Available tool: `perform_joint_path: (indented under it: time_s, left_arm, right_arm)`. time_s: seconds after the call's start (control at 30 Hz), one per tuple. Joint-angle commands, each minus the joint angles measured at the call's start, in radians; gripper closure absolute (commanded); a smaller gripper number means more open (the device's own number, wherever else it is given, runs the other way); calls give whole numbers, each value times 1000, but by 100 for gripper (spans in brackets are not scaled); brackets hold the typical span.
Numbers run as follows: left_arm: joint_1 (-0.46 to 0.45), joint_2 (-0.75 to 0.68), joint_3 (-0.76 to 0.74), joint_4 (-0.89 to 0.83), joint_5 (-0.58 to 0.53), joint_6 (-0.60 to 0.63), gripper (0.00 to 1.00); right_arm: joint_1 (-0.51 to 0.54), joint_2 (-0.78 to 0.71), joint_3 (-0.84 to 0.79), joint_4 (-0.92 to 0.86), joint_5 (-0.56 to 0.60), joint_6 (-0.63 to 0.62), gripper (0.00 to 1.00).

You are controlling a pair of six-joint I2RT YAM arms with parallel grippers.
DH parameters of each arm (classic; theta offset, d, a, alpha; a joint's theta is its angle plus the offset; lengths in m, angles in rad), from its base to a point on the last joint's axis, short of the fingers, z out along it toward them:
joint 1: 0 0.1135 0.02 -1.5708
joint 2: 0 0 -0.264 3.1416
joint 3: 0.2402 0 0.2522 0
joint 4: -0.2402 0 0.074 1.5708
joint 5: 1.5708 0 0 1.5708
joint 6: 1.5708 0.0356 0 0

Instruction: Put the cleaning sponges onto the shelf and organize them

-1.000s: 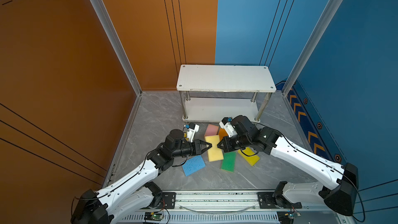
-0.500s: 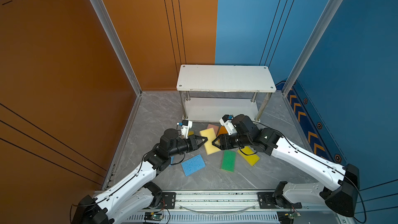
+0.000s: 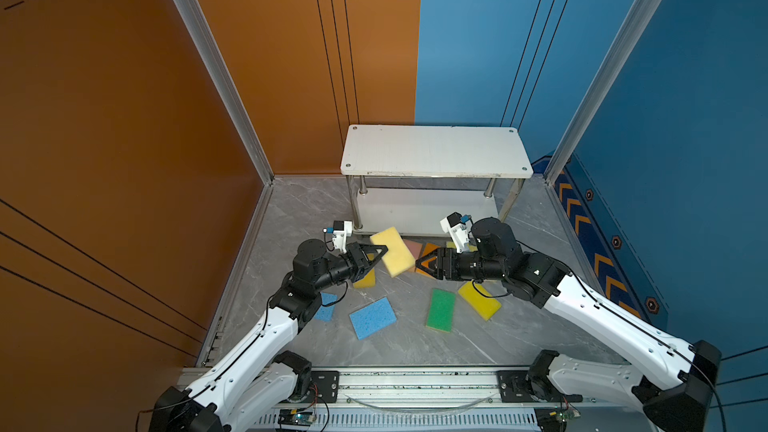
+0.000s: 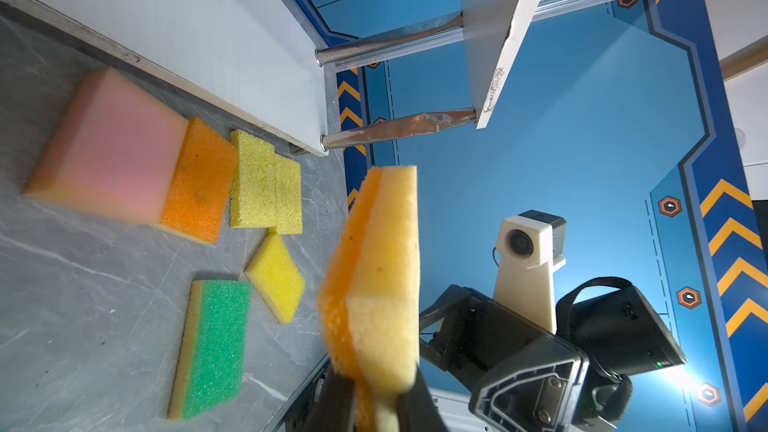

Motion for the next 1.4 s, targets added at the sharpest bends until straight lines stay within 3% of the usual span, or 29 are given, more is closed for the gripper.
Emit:
perform_joint_path:
  time_s: [0.0, 0.37, 0.6, 0.83, 1.03, 1.37]
  left_arm:
    - [7, -1, 36, 34, 56, -16, 85]
    - [3, 2, 33, 32, 79, -5, 85]
    - [2, 8, 38, 5, 106, 30, 86]
    - [-4, 12, 50, 5, 115, 32, 86]
    - [-4, 8, 50, -4, 114, 35, 86]
    - [-3, 13, 50, -3, 116, 35, 86]
  right_arm:
    - [16, 12, -3, 35, -27, 31, 43]
    - [30, 66, 36, 28, -11, 4, 50]
    - [32, 81, 112, -107, 73, -78, 53]
    - [42, 130, 167, -148, 63, -117, 56]
    - [53, 145, 184, -149, 66, -122, 67]
    - [66, 165, 191, -149, 75, -127, 99]
